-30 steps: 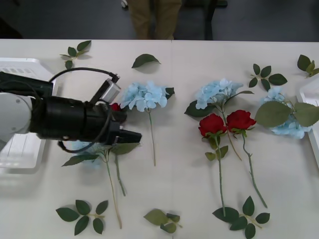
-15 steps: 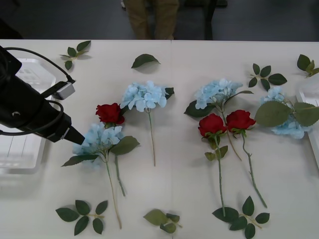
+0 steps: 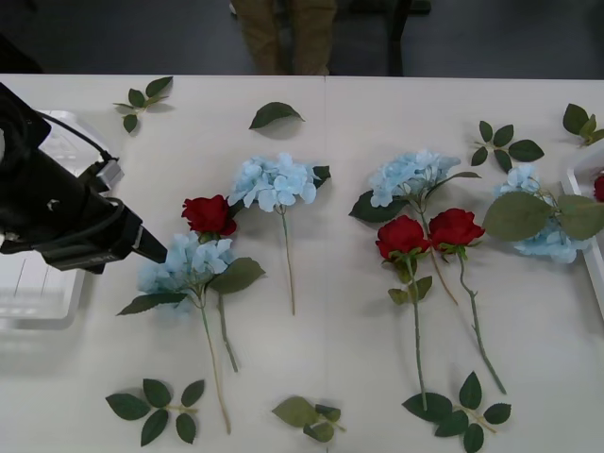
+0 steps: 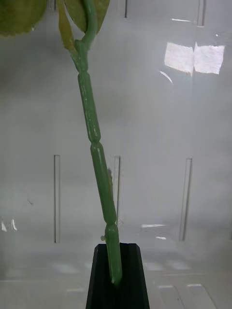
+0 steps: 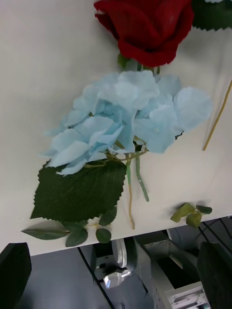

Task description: Place the red flowers into the right box and the blue flowers into the left box. If a person shows an open palm, hand one flower to the person first, then continue sorting.

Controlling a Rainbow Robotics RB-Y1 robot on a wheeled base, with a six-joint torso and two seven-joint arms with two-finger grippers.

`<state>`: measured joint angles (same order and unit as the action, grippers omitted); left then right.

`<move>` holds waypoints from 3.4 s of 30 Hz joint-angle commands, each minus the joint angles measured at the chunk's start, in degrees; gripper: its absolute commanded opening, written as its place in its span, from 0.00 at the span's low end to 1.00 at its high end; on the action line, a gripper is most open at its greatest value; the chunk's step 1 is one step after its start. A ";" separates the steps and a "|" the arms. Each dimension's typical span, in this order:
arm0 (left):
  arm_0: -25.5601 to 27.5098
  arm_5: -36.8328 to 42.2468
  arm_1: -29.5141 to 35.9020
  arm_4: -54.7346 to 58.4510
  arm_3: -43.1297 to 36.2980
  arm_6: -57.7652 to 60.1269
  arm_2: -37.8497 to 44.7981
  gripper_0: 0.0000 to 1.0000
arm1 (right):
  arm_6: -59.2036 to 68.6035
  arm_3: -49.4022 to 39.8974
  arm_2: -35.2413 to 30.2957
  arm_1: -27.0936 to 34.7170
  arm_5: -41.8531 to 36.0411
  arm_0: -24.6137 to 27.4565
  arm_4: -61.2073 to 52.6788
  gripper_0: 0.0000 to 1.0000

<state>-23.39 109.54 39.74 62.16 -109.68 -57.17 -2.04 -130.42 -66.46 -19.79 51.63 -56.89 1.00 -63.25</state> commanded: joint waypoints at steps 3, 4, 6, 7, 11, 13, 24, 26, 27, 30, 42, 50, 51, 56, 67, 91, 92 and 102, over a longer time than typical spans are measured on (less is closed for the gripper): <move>-0.17 0.46 -0.46 -4.68 -10.47 19.28 -13.78 1.00 | 1.22 0.27 0.89 -1.09 -0.59 -1.62 -1.18 0.27; 0.80 0.46 -0.37 -6.70 -12.31 20.95 -16.24 1.00 | 1.22 0.19 0.72 -1.09 -0.76 -1.70 -1.44 0.44; 2.38 0.46 0.25 -9.51 -14.16 22.62 -19.32 1.00 | 1.04 0.19 0.46 -1.18 -1.20 -1.79 -2.06 0.69; 3.35 0.46 0.60 -10.92 -14.86 22.98 -20.72 1.00 | 1.13 0.19 0.10 -1.09 -1.82 -2.06 -2.67 0.72; 6.42 0.46 1.04 -15.67 -15.13 22.54 -22.83 1.00 | 1.75 0.19 -1.92 -1.09 -6.30 -3.46 -4.34 0.75; 8.53 -0.90 0.95 -19.53 -15.13 22.36 -23.89 1.00 | 1.92 0.27 -4.12 -1.09 -10.52 -5.04 -4.78 0.75; 11.78 -9.87 -1.42 -35.62 -11.52 23.68 -31.71 1.00 | 15.55 4.32 -9.92 -0.56 -27.75 -18.67 -4.87 0.74; 11.34 -11.19 -3.44 -38.08 -8.89 24.29 -32.94 1.00 | 17.83 7.74 -9.92 -0.04 -29.06 -22.80 -4.17 0.74; 10.90 -11.89 -4.68 -39.57 -7.48 24.65 -33.55 1.00 | 19.06 9.94 -9.74 0.32 -29.68 -25.35 -3.02 0.74; 9.94 -13.38 -6.78 -41.51 -4.40 25.17 -34.17 1.00 | 21.87 13.98 -8.69 0.40 -31.00 -31.41 1.55 0.74; 5.72 -23.49 -12.32 -43.70 7.37 26.40 -34.17 1.00 | 39.54 19.87 0.81 -2.58 -30.29 -42.40 3.66 0.74; 5.10 -24.90 -12.59 -43.88 7.64 27.02 -33.38 1.00 | 44.20 19.43 4.32 -5.31 -37.59 -42.66 3.31 0.74; 5.02 -24.90 -12.50 -43.79 7.55 27.02 -33.29 1.00 | 44.37 19.43 4.32 -5.57 -37.85 -42.66 2.95 0.75; 3.96 -19.71 -8.63 -38.43 -0.27 26.76 -31.44 1.00 | 45.17 19.43 4.32 -8.47 -37.06 -42.31 -0.39 0.74; 4.05 -13.91 -7.31 -30.08 -6.69 26.76 -26.96 1.00 | 47.27 14.60 4.32 -12.16 -36.18 -42.31 6.12 0.00; 7.92 -34.04 -7.49 -48.27 8.87 23.15 -34.17 1.00 | 28.91 -7.99 -5.35 -11.37 -38.20 -33.43 -4.43 0.00; 8.00 -35.88 -7.49 -48.89 10.10 23.06 -34.43 1.00 | 27.06 -9.39 -4.73 -11.64 -35.48 -32.03 -6.80 0.00; 7.92 -45.64 -8.10 -52.40 18.45 21.31 -35.31 0.65 | -6.51 -11.33 7.13 -12.78 -14.21 -20.51 -46.70 0.00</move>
<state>-16.62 67.16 31.39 10.65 -98.21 -32.90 -35.25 -134.03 -76.10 -15.90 39.73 -71.69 -21.68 -102.79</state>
